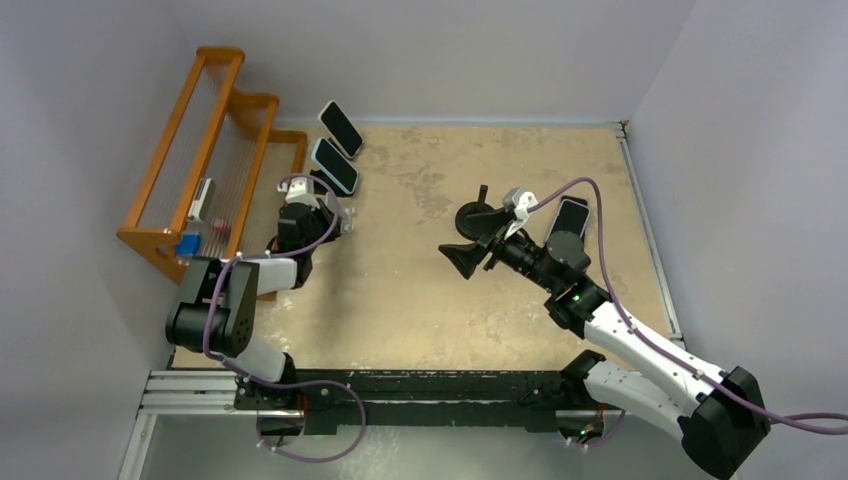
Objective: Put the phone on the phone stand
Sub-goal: Place the phone stand at the center of the board.
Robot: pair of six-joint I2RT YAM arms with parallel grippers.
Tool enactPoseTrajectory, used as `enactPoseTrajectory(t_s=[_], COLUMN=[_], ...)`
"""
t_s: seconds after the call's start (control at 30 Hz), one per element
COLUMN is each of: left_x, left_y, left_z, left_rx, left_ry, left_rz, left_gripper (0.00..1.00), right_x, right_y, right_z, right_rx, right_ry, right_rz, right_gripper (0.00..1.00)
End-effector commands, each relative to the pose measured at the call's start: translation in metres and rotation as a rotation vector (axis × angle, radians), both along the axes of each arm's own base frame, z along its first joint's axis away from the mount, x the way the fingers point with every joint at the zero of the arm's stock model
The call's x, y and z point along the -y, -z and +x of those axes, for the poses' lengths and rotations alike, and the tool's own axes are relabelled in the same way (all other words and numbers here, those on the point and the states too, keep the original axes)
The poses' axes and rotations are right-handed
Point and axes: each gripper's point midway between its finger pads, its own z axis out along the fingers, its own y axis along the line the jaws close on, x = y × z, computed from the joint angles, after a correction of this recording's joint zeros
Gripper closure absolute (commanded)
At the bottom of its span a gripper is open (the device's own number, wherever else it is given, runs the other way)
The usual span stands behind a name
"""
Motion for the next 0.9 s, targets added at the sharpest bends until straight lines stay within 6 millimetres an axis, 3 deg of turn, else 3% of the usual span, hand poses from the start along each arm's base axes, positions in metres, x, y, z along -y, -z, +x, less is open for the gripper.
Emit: enactPoseTrajectory(t_s=[0.0,0.13,0.5,0.77,0.87], left_x=[0.000,-0.006,-0.015,-0.012,-0.014], left_y=[-0.020,-0.023,-0.022,-0.021,-0.019], left_z=[0.013,0.014,0.008,0.007,0.006], left_rx=[0.025,0.018,0.002,-0.010,-0.017], left_ry=[0.023,0.037,0.041,0.054,0.050], left_rz=[-0.010,0.016,0.016,0.012,0.016], left_gripper=[0.92,0.98,0.99,0.98,0.92], right_x=[0.000,0.000,-0.003,-0.002,-0.002], right_y=[-0.018,-0.016,-0.013,-0.012,-0.011], right_z=[0.000,0.000,0.000,0.000,0.001], right_rx=[0.057,0.057,0.049,0.048,0.050], right_ry=[0.001,-0.001,-0.013,-0.008,-0.006], right_rz=[0.038,0.038,0.037,0.035,0.033], right_gripper=[0.01,0.01,0.01,0.01,0.01])
